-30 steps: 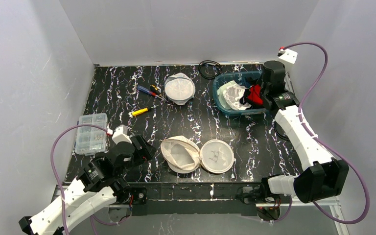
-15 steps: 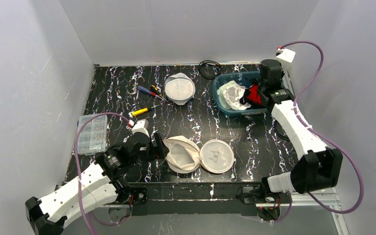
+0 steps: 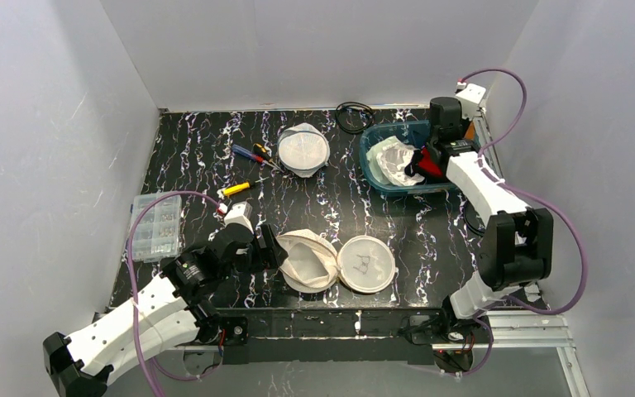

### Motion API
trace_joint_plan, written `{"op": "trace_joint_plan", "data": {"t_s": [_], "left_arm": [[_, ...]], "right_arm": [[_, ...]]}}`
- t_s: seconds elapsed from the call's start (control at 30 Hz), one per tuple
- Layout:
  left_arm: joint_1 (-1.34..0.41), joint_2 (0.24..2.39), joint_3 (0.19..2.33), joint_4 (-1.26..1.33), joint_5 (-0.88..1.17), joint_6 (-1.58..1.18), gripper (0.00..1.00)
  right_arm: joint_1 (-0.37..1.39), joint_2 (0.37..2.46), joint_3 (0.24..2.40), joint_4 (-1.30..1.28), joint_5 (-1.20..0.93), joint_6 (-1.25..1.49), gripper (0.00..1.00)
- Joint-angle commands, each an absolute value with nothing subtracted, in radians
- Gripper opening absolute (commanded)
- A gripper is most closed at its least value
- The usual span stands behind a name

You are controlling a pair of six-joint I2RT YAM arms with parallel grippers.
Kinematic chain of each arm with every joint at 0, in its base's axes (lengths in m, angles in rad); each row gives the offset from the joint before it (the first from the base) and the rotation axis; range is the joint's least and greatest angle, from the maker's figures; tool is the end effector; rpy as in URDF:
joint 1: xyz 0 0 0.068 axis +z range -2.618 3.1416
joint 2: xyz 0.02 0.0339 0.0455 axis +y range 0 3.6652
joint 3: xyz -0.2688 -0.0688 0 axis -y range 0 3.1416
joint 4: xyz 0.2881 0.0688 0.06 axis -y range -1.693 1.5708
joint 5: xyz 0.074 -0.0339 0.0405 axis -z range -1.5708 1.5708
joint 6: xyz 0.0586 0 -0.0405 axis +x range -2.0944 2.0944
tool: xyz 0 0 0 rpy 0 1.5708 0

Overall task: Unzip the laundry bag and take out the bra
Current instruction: Place the bra in the bin.

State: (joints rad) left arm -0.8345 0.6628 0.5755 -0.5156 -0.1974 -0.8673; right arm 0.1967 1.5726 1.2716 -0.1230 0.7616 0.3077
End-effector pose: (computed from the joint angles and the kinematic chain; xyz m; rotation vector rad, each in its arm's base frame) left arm 0.1486 -0.1469 0.2390 -0.1546 2.2568 -0.7453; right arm 0.4193 0.0423 0.3063 0.5751 1.8048 -0.4154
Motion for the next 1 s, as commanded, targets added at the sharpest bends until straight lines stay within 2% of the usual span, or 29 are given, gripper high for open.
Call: {"op": "trace_joint_plan", "data": {"t_s": [0.0, 0.23, 0.63, 0.97], "left_arm": [[-0.834, 0.654, 0.578, -0.528, -0.204, -0.874, 0.75], [-0.834, 0.643, 0.593, -0.555, -0.239, -0.849, 0.75], [-0.834, 0.689, 0.547, -0.493, -0.180, -0.864, 0.75], [-0.833, 0.679, 0.532, -0.484, -0.173, -0.880, 0.75]], "right_arm": [[0.195, 1.624, 1.334, 0.067, 0.695, 0.238, 0.01], [0.197, 1.729, 1.415, 0.096, 0.623, 0.107, 0.01], [0.201, 1.696, 1.180, 0.149, 0.598, 0.152, 0.01], [0.211, 1.711, 1.163, 0.170, 0.488, 0.115, 0.01]]}}
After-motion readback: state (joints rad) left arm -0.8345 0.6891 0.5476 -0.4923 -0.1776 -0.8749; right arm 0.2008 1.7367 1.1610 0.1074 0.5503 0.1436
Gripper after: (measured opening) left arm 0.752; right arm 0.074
